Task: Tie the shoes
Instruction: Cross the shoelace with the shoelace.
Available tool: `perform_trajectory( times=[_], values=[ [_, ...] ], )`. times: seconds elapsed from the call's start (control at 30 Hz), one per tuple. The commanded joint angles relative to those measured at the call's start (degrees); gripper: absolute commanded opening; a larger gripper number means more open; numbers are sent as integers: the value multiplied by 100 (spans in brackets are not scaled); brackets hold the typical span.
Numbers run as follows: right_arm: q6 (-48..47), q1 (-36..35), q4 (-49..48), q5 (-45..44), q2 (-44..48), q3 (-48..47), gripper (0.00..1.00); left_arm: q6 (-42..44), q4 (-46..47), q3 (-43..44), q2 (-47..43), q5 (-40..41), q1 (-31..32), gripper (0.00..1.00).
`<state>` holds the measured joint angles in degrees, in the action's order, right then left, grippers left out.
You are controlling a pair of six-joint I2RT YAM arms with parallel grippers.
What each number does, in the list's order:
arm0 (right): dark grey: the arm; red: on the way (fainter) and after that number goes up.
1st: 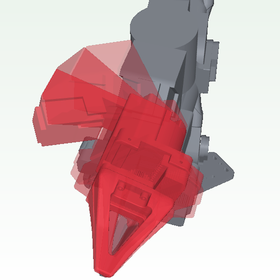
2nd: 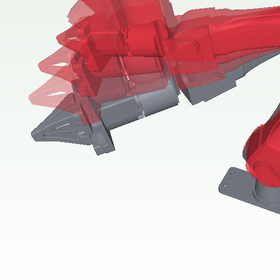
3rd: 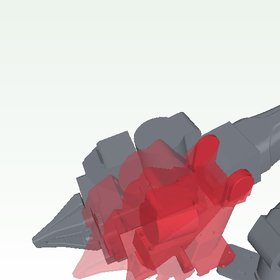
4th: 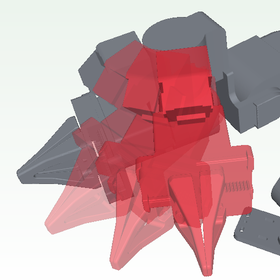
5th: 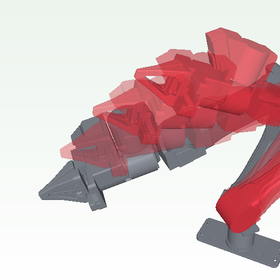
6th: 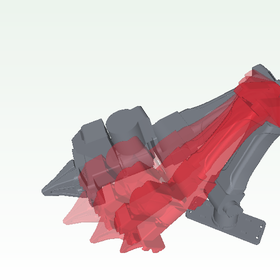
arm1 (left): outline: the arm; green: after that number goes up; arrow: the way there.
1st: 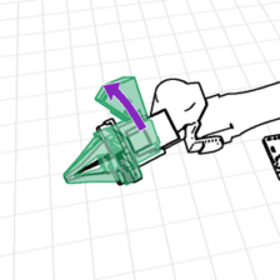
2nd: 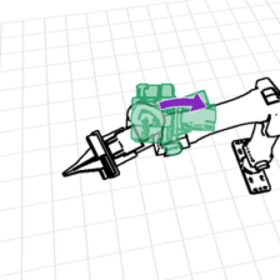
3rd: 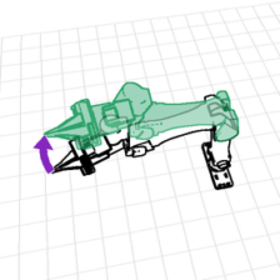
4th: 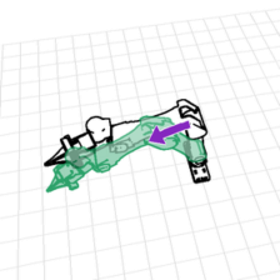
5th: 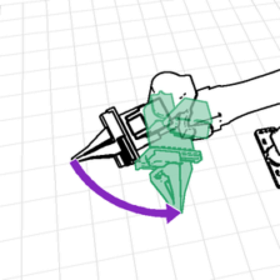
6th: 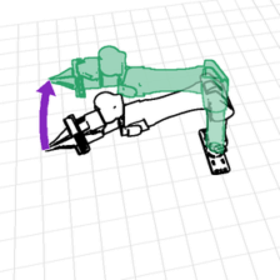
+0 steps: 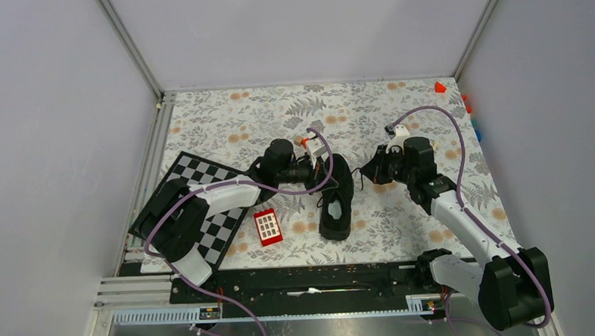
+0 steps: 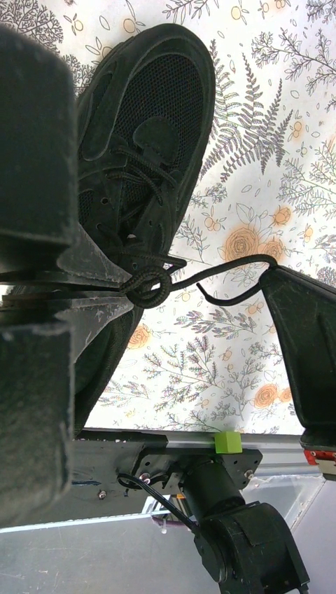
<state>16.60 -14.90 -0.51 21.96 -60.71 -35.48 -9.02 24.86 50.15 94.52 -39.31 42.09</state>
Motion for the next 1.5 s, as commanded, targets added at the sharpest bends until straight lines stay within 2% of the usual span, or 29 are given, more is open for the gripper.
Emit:
perform_trajectory(
  times=[0.0, 0.33, 0.43, 0.53, 0.87, 1.1, 1.3, 1.47],
  values=[
    [-84, 95, -45, 35, -20, -220, 0, 108, 80, 146, -291, -159, 26, 0],
    [-219, 114, 407, 190, -127, 97, 1, 146, 11, 221, -266, -196, 25, 0],
    [-245, 118, 575, 219, -135, 59, 28, 146, -27, 240, -259, -221, 22, 0],
    [-242, 118, 637, 263, -6, 18, 38, 150, -42, 256, -257, -217, 22, 0],
    [-662, -11, 584, 1127, 402, 145, 40, 174, -77, 244, -295, -205, 21, 0],
    [-1113, -712, 337, 688, 81, 167, 49, 262, -150, 273, -287, -185, 20, 0],
    [-1435, -778, -408, 380, -60, 351, 53, 266, -96, 250, -273, -165, 21, 0],
    [-1763, -778, -634, 555, -71, 445, 54, 286, -113, 297, -222, -160, -1, 0]
  ],
)
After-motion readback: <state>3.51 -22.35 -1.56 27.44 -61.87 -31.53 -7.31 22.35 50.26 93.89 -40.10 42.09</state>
